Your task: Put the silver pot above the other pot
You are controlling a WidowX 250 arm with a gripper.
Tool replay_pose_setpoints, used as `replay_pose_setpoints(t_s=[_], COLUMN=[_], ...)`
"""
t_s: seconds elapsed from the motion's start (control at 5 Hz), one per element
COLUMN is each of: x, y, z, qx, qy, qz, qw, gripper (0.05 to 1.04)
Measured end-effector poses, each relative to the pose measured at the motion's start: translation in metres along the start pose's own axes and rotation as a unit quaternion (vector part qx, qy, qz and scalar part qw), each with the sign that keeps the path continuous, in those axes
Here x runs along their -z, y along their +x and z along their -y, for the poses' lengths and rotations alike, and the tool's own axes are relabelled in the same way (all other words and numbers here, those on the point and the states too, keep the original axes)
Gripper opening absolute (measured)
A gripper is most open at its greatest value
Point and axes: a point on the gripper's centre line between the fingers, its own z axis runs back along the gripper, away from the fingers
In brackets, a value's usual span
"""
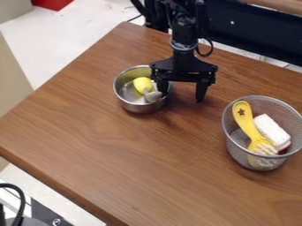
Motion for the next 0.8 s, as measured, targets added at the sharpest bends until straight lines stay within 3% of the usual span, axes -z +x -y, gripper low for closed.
replay_pose_setpoints(t_s=[0.4, 0.6, 0.8], x=[0.0044, 0.0039, 0.0015], y=[-0.0002, 0.0008, 0.0], z=[0.0, -0.0019, -0.0015], qx=[-0.021, -0.029, -0.031], qy=[-0.001, 0.006, 0.027], qz=[-0.001, 0.003, 0.003], qw=[0.9998, 0.9995, 0.9992], gripper=[0.387, 0.167, 0.071])
